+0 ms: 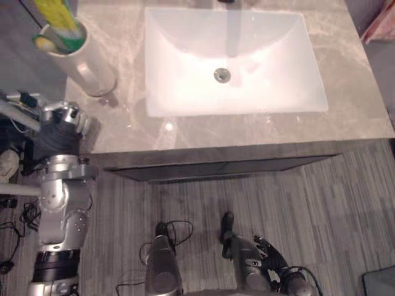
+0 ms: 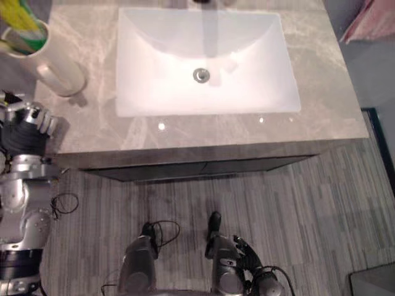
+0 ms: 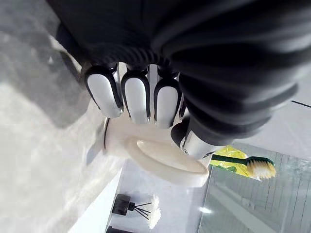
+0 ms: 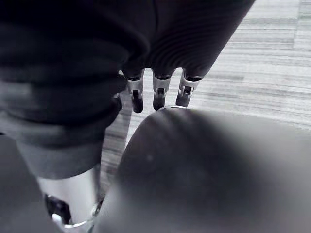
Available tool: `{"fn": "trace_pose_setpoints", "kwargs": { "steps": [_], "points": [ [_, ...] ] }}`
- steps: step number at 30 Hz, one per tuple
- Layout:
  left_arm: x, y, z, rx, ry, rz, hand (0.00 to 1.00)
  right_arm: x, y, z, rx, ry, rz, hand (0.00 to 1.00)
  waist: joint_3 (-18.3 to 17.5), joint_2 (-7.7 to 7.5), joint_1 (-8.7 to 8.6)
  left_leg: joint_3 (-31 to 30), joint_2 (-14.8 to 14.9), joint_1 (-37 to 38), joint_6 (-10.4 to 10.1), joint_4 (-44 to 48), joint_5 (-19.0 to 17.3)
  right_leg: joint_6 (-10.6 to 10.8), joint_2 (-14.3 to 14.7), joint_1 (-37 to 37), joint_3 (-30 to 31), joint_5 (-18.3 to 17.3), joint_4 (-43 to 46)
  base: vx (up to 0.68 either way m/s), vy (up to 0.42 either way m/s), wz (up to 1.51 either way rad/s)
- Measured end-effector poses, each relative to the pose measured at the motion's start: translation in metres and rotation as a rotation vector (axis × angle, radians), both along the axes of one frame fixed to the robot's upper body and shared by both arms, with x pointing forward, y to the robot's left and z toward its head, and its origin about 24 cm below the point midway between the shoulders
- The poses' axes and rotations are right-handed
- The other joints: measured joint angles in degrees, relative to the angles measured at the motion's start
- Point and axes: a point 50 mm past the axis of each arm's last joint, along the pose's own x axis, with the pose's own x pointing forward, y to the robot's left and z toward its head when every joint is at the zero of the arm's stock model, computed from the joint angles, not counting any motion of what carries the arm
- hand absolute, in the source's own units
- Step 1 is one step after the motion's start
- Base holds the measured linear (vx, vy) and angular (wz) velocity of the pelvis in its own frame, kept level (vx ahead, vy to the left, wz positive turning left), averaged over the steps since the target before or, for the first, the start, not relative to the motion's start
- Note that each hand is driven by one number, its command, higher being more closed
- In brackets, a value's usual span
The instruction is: Organize washtable
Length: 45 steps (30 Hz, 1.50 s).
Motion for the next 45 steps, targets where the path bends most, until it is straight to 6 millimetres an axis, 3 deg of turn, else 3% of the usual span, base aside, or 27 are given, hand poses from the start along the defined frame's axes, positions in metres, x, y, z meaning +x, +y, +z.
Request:
{"fn": "trace_pose_setpoints", "kwargs": {
  "steps": [7,12,19,27,35,45],
  "points": [
    [0.016,-0.028,-0.006,-0.010,0.021,-0.076,1.00,0.001,0.004,-0.007,-0.026,0.049,0.038,0.00,-2.20,-0.72,1.09,-2.99,-0.44,-0.16,-1.14,-3.03,2.37,-0.83,-0.65,-0.01,-2.92,-1.90,2.54,-0.03,-0.039,0.25],
    [0.021,-0.053,-0.017,-0.016,0.057,-0.149,1.00,-0.001,0.004,-0.010,-0.053,0.066,0.028,0.00,-3.83,-0.93,1.42,-6.33,-2.14,0.27,-1.60,-4.43,4.17,-0.89,-3.12,-0.02,-5.91,-5.54,7.97,0.02,-0.036,0.37],
    [0.029,-0.076,-0.010,0.010,0.028,-0.217,1.00,-0.002,0.003,-0.012,-0.067,0.071,0.019,0.00,-5.88,-0.56,2.80,-10.86,-3.75,-1.20,-2.16,-4.77,5.02,-0.87,-5.77,-0.01,-10.28,-9.24,12.46,-0.02,-0.057,0.40],
    [0.030,-0.080,-0.008,0.018,0.029,-0.223,1.00,0.009,0.044,-0.009,0.030,0.034,0.085,0.00,-8.09,-0.73,2.78,-10.54,-3.87,-1.49,-2.02,-3.80,5.27,-0.77,-6.24,1.20,-11.20,-9.20,12.52,0.02,0.001,0.08],
    [0.025,-0.077,0.002,0.031,-0.017,-0.186,1.00,0.012,0.045,-0.008,0.035,0.029,0.092,0.00,-8.01,-1.12,2.77,-8.97,-3.36,-1.43,-1.41,-3.61,4.83,-0.81,-5.81,0.42,-9.95,-9.07,12.04,0.00,0.000,-0.07],
    [0.020,-0.046,0.016,0.020,-0.071,-0.032,1.00,0.014,0.044,-0.007,0.034,0.022,0.084,0.00,-6.83,-2.50,2.73,-6.88,-1.26,-2.40,-1.71,-1.77,4.00,-1.33,-3.81,-0.88,-8.34,-8.47,11.46,0.01,-0.018,-0.12]
  ]
}}
